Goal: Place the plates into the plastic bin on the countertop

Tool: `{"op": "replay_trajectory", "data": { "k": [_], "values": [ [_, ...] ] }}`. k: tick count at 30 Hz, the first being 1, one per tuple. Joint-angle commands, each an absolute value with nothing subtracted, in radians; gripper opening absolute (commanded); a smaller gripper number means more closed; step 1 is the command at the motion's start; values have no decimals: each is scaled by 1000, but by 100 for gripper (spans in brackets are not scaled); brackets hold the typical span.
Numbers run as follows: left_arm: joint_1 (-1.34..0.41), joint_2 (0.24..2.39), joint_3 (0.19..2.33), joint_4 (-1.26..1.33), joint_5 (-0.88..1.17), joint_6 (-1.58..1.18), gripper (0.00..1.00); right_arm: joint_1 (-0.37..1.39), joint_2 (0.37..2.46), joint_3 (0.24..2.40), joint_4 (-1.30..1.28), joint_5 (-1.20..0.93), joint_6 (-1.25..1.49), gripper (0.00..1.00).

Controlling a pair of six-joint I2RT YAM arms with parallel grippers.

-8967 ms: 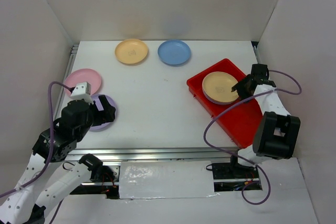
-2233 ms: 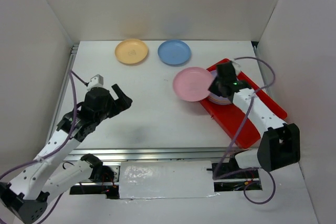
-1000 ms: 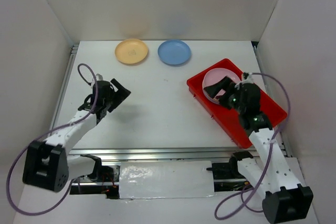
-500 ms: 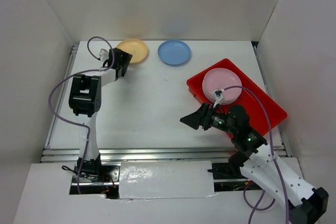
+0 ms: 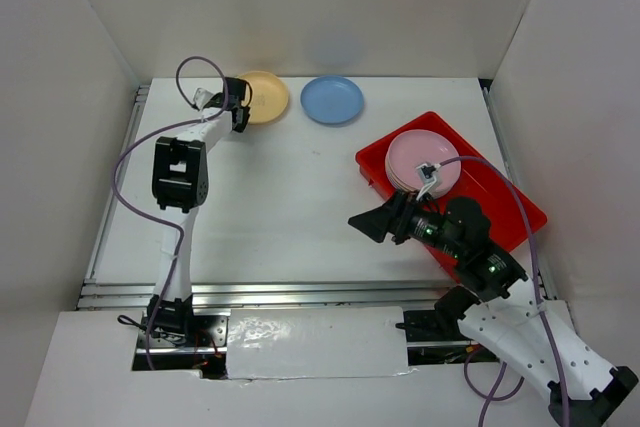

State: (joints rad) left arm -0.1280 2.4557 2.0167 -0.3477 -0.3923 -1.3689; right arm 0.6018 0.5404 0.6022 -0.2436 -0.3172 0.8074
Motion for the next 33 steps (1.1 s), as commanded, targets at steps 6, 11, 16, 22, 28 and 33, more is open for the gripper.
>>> {"op": "replay_trajectory", "data": {
  "k": [6, 11, 16, 22, 28, 33],
  "values": [
    [-233, 1960, 1608, -620, -675, -1269, 0, 626, 734, 754, -352, -108, 735, 100],
    [-348, 1559, 1216, -520, -593, -1138, 0, 692, 1003, 1025, -451, 111, 643, 100],
    [-396, 1269, 945, -400, -359, -1051, 0, 716, 1300, 1277, -580, 236, 600, 100],
    [-437, 1051, 812, -429, -177, -945, 0, 719, 1492, 1328, -572, 147, 595, 97],
    [-408, 896, 752, -479, -58, -893, 0, 785, 1558, 1249, -508, 100, 624, 84],
    [-381, 828, 736, -495, -25, -884, 0, 801, 1554, 1210, -477, 86, 649, 41]
  ]
}}
